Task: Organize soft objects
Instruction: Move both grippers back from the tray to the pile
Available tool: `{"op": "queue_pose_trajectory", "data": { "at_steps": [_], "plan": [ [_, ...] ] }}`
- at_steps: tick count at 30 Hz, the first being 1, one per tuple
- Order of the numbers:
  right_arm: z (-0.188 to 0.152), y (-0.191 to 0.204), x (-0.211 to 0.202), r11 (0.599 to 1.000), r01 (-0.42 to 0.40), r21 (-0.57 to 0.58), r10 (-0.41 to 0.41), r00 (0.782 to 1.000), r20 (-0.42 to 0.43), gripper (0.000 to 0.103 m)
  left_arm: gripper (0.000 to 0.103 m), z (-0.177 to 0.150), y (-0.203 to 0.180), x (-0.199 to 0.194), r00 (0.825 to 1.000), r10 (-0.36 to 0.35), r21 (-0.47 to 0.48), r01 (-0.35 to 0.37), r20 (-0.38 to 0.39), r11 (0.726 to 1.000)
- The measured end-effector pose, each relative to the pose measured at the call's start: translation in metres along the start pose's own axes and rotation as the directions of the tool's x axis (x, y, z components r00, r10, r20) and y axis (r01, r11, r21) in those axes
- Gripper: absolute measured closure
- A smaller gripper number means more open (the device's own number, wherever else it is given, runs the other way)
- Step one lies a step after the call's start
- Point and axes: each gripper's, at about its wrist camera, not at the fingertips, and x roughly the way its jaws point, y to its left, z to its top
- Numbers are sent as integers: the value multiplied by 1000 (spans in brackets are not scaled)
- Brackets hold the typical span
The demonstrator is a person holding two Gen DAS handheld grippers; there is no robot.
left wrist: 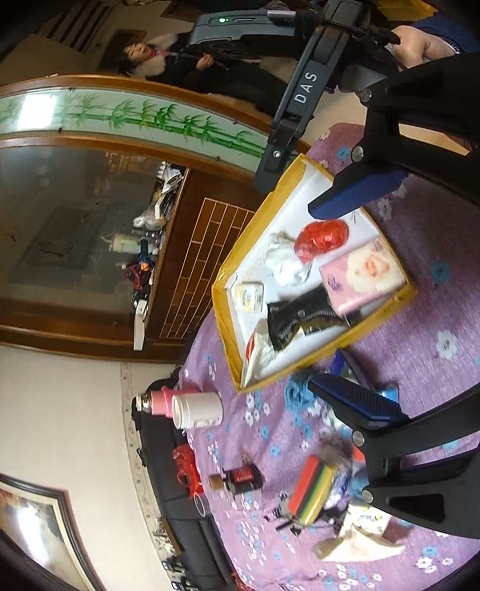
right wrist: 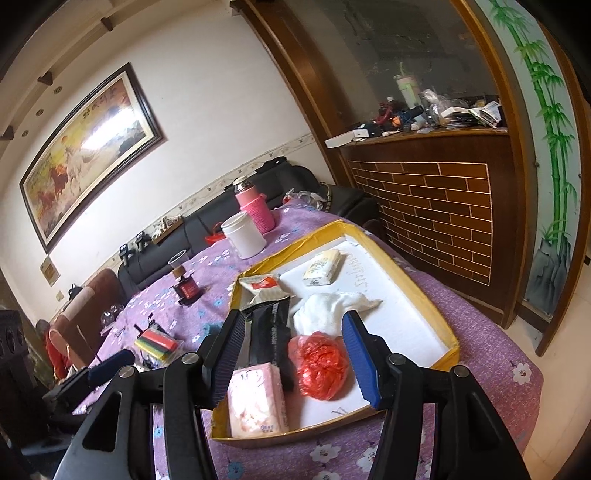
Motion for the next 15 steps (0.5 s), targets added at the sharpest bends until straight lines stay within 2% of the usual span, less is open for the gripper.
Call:
{"op": "queue_pose_trajectory", "data": {
  "at_steps": [10,15],
  "plan": [
    [-17,27,16,997,-52,-62,48,997,-60,43,18,-5,43,-24,997,72,-75,-71,18,995],
    [-26,41,22,992,-92,-92,84,993,-86,43,18,-11,69,-39,990,137,-110,-134,20,985]
  ]
}}
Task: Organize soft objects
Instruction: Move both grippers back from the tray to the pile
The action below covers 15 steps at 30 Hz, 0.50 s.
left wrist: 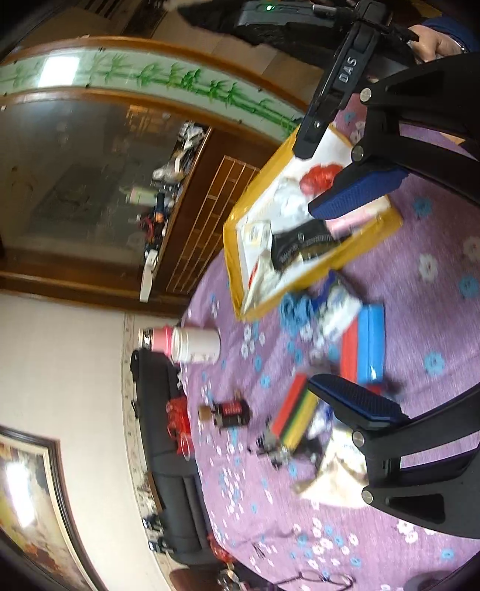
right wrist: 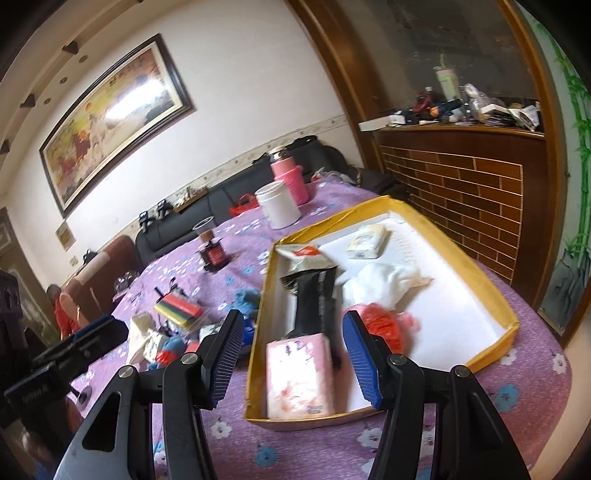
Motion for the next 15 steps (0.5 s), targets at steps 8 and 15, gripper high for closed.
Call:
{"op": "queue_pose_trajectory", "data": {
  "at_steps": [8,15],
  "plan": [
    [-20,30,20,993,-80,-89,75,995,-63,42,18,-20,69,-9,986,151,-91,-157,-71,983],
    [-42,63,39,969,-166,-182,141,979,-145,42,18,-30,122,8,952,221,-208,-265,-213,942]
  ]
}}
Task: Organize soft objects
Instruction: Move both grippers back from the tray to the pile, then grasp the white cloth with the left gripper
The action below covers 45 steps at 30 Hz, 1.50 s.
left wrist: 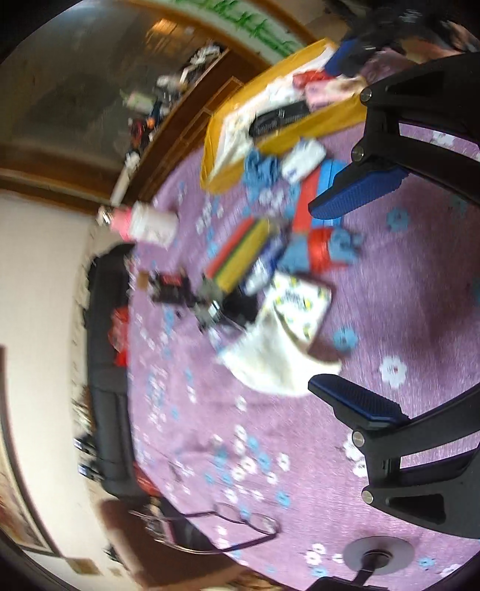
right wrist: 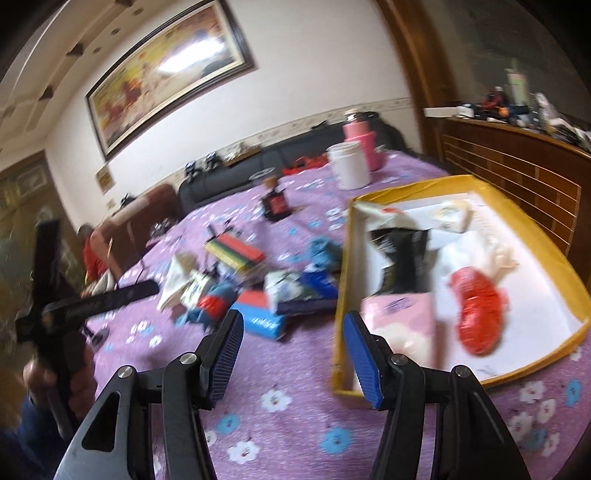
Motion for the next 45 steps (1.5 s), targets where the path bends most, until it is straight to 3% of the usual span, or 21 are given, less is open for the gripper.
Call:
{"op": "queue_pose_trajectory", "data": {
  "at_steps": [6,9,13,14,15,18,20,25,30,35,37,39,41,45],
  "plan": [
    [-5,8,3,999,-10,-41,10,1000,-8,38,18,19,29,30,993,55,-137,-69,-101,988],
    [-4,3,4,1000,-12,-22,12,1000,-8,37,18,31,37,48,988,98,-144,-115,-121,983],
    [-4,0,4,1000,-8,-16,8,1000,-6,37,20,41,48,77,980,72,-166,-103,-187,981],
    [-5,-1,3,1000,-7,-15,7,1000,-6,37,40,41,52,78,982,70,-185,-103,-177,977],
    [-5,-1,4,1000,-9,-13,9,1000,-6,37,67,42,55,79,982,65,-197,-100,-176,975],
    [-4,-2,6,1000,-18,-5,18,1000,-6,37,97,38,61,73,987,30,-227,-66,-158,972],
    [-4,-3,8,1000,-25,-1,25,1000,-13,37,97,35,63,67,988,53,-214,-84,-148,973],
    [-3,-1,14,1000,-23,-11,23,999,-26,37,97,16,57,34,992,5,-176,-27,-125,984],
    [5,1,26,999,-45,-2,45,997,-67,37,97,-16,29,-3,991,-4,15,6,-136,1000],
    [18,7,46,996,-85,25,87,989,-117,37,94,-37,15,-7,986,-10,107,28,-165,994],
    [20,12,52,994,-106,26,108,985,-134,37,79,-39,20,-2,985,-3,96,20,-175,995],
    [22,20,59,993,-120,12,120,980,-156,37,38,-38,25,4,985,10,80,4,-172,997],
    [24,27,63,992,-128,2,127,978,-167,37,33,-35,25,7,989,11,75,0,-148,997],
    [28,39,73,989,-145,-9,140,972,-186,37,34,-29,13,16,993,19,110,-6,-118,994]
  ]
}}
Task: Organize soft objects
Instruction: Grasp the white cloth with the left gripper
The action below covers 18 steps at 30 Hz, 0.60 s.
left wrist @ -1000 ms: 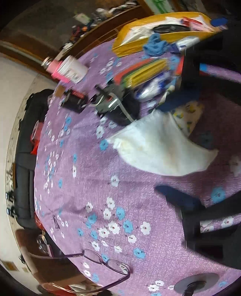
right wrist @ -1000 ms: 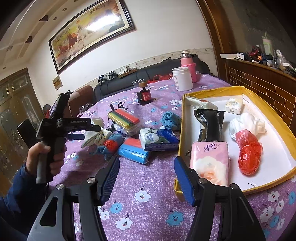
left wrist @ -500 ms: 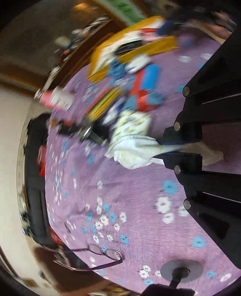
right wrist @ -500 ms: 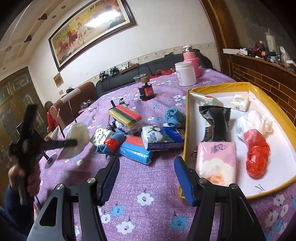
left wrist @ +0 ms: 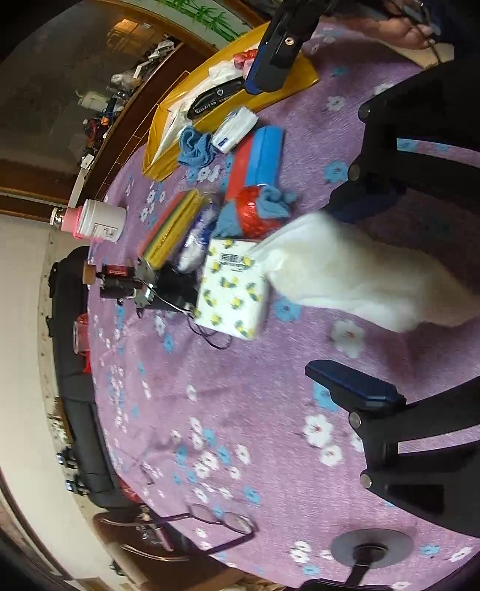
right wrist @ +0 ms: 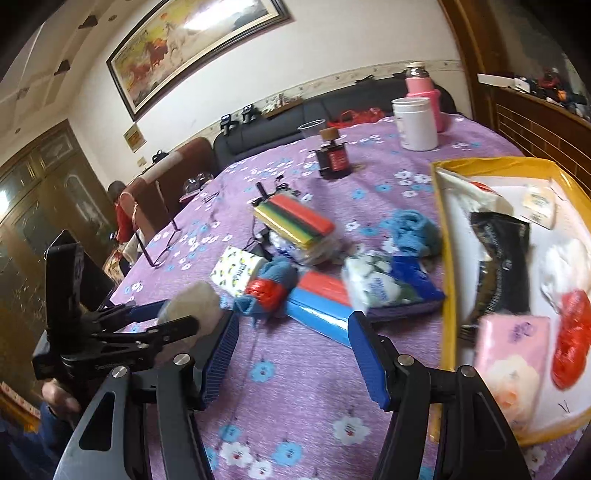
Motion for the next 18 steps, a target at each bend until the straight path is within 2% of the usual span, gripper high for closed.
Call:
{"op": "queue_pose_trajectory", "data": {
  "at_steps": [1,2,4,9,14,16,18],
  "plan": [
    [1,2,2,1000,0,-4,0,1000,-4,37,40,1,-4,4,1000,9,11,-9,-7,1000],
    [4,6,7,1000,0,-16,-1,1000,-13,37,60,1,-7,9,1000,16,19,-16,-13,1000],
    [6,12,15,999,6,-35,-7,1000,-26,37,83,0,-10,19,999,4,15,-3,-43,1000],
    [14,27,43,998,5,-70,-10,997,-70,37,85,-1,-3,19,1000,-16,-36,16,3,999],
    [22,40,78,994,35,-104,-47,992,-119,37,85,0,4,9,995,23,-90,-14,102,996],
    [22,43,97,990,67,-121,-85,986,-146,38,87,1,5,7,993,31,-99,-20,113,995],
    [19,43,106,986,96,-134,-116,981,-155,57,87,1,8,7,993,28,-113,-15,117,994]
  ]
}}
